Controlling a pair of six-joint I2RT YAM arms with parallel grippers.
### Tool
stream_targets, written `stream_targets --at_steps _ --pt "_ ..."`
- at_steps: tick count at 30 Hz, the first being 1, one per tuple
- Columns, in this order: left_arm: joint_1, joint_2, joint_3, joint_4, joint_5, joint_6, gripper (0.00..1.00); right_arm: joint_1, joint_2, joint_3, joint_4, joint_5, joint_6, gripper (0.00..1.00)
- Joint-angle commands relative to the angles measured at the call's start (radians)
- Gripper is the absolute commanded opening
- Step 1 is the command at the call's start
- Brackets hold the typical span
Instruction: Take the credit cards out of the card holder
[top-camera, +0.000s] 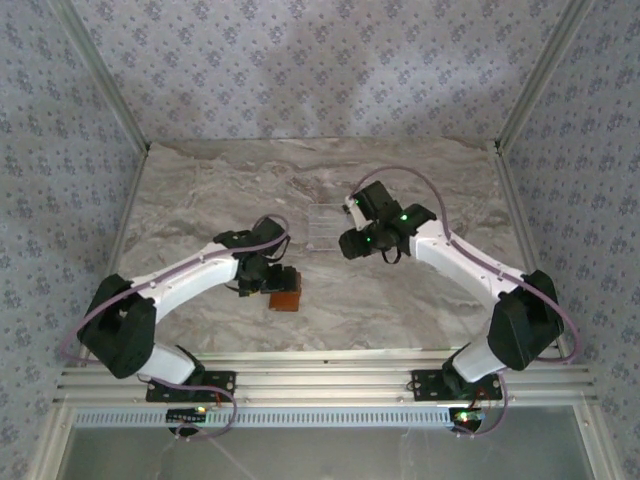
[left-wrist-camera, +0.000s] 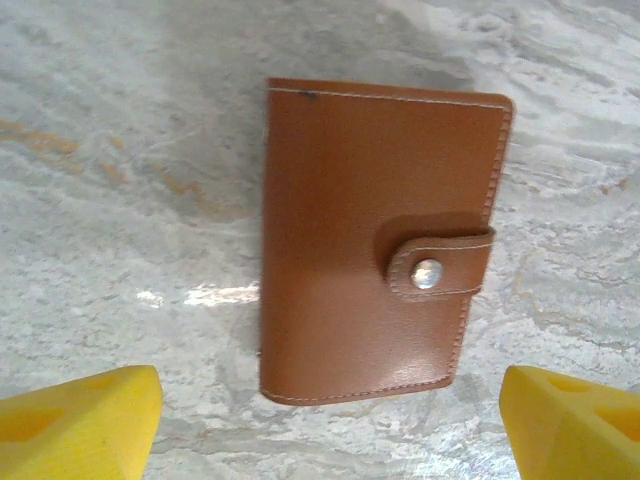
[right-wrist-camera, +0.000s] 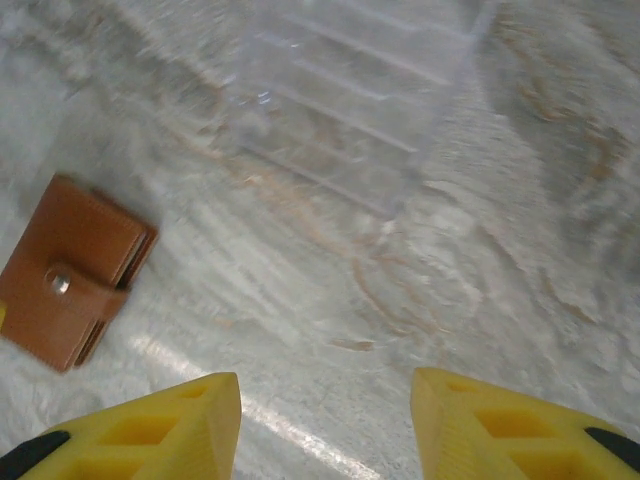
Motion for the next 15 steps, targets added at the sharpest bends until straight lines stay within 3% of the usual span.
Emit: stream_targets --at_steps 1,4,6,10,15 --pt "0.045 -0.044 -0.028 0.029 0.072 0.016 0.86 0.064 -0.033 -0.009 0.016 -0.054 -0.169 0.49" --pt "0.097 -0.065 -0.05 0.053 0.124 0.027 0.82 0.091 -0.032 -0.059 0.044 -0.098 -0.217 0.49" --pt "0.126 -0.075 -0.069 0.062 0.177 0.043 0.69 0.106 -0.031 -0.081 0.068 -0.167 -0.301 0.48" --pt "0.183 -0.081 -0.109 0.126 0.237 0.05 0.57 0.181 -0.015 -0.138 0.13 -0.201 -0.524 0.44" --pt "0.281 -0.071 -0.141 0.151 0.3 0.072 0.54 0.232 0.08 -0.101 0.159 -0.202 -0.665 0.42"
